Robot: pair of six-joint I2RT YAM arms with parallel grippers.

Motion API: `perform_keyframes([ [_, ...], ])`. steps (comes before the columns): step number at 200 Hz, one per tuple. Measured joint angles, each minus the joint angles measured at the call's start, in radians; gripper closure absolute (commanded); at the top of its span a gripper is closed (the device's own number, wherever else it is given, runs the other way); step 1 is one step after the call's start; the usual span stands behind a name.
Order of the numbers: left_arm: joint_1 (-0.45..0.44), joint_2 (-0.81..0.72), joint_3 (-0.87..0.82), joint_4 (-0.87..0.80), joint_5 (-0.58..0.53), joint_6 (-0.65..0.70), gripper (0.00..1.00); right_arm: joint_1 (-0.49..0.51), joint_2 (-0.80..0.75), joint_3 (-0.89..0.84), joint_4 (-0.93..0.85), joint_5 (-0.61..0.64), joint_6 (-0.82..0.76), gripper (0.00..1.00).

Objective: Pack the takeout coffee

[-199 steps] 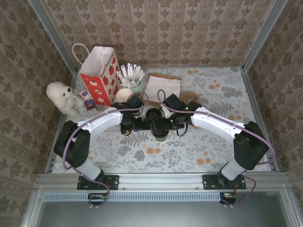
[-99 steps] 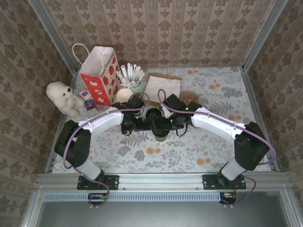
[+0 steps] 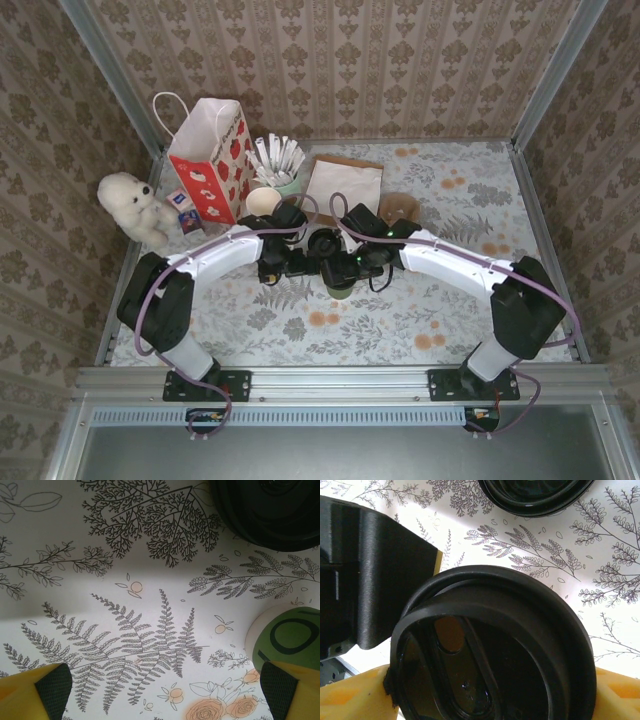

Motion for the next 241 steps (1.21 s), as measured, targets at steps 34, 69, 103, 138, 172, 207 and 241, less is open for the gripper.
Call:
perform_keyframes([
  [34, -0.002, 0.002, 0.006, 0.007, -0.001, 0.000, 0.00, -0.017, -0.066, -0.064, 0.003, 0.016, 0.017, 0.24],
  [69, -0.001, -0.031, 0.006, 0.024, -0.020, 0.000, 0.00, -0.126, -0.198, -0.164, -0.059, 0.020, 0.017, 0.25],
  [103, 0.002, -0.087, 0.003, 0.060, -0.032, 0.000, 0.00, -0.281, -0.284, -0.215, -0.125, 0.038, 0.003, 0.25],
  [138, 0.008, -0.150, -0.017, 0.106, -0.043, 0.000, 0.00, -0.468, -0.307, -0.231, -0.131, 0.041, -0.037, 0.25],
  [172, 0.014, -0.232, -0.066, 0.135, -0.074, -0.001, 0.00, -0.618, -0.264, -0.200, -0.120, 0.041, -0.086, 0.25],
  [207, 0.027, -0.335, -0.115, 0.151, -0.145, -0.015, 0.00, -0.726, -0.112, -0.071, -0.082, 0.042, -0.129, 0.25],
  [241, 0.053, -0.443, -0.156, 0.154, -0.221, -0.047, 0.00, -0.776, 0.112, 0.158, -0.066, 0.044, -0.161, 0.26],
])
